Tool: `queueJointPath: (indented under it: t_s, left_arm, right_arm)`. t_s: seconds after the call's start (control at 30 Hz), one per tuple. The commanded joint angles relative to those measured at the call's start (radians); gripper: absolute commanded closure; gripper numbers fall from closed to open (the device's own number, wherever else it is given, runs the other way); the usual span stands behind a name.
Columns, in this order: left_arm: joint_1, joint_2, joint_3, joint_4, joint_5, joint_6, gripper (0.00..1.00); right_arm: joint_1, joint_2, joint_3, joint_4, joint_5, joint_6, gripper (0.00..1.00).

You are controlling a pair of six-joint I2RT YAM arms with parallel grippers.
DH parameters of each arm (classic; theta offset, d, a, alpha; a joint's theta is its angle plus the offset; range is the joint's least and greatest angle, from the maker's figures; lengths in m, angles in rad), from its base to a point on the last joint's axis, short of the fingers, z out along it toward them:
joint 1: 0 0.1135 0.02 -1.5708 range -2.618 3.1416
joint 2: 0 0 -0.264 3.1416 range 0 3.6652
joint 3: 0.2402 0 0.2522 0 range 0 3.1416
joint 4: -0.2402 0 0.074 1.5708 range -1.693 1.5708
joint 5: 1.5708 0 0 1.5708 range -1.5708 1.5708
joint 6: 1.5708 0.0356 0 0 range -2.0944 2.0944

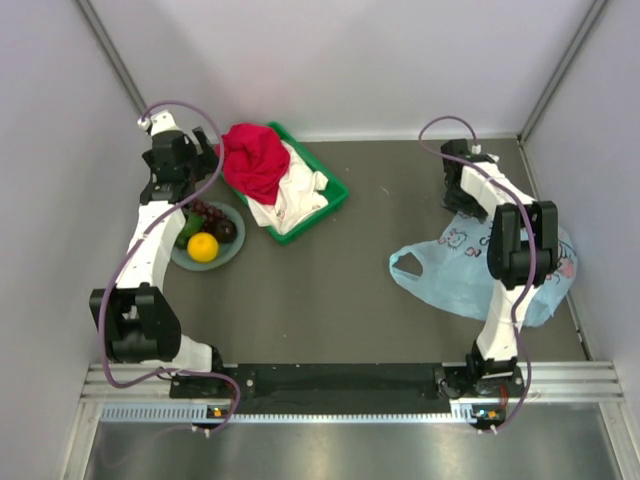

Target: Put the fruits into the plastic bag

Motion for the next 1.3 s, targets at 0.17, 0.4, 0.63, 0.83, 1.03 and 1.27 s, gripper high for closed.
queueJointPath:
  t_s: [0.17,0.4,0.63,0.83,1.03,1.27]
  left_arm:
    - [0.002,-0.027,0.016,0.057,0.044,-0.032,0.01]
    - [0.002,-0.027,0.019,0.055,0.071,-0.021,0.01]
    - [0.001,-0.014,0.007,0.142,0.335,0.042,0.01]
    - [-0.002,0.015,-0.006,0.277,0.682,0.036,0.01]
    - [-0.066,0.084,0.046,0.270,0.846,0.033,0.01]
    - [-0.191,0.162,0.123,0.239,0.979,0.034,0.01]
  right_arm:
    - [0.007,-0.101,-0.121,0.132,-0.065,-0.079,0.49]
    - [0.016,-0.159,-0.153,0.156,-0.135,-0.087,0.80]
    - [0.076,-0.251,-0.029,0.201,-0.222,-0.223,1.00]
    - [0.094,-0.327,0.046,0.314,-0.480,-0.291,1.00]
    - [0.100,-0.357,0.083,0.331,-0.636,-0.297,1.00]
    - [0.105,-0.400,0.091,0.340,-0.844,-0.302,1.00]
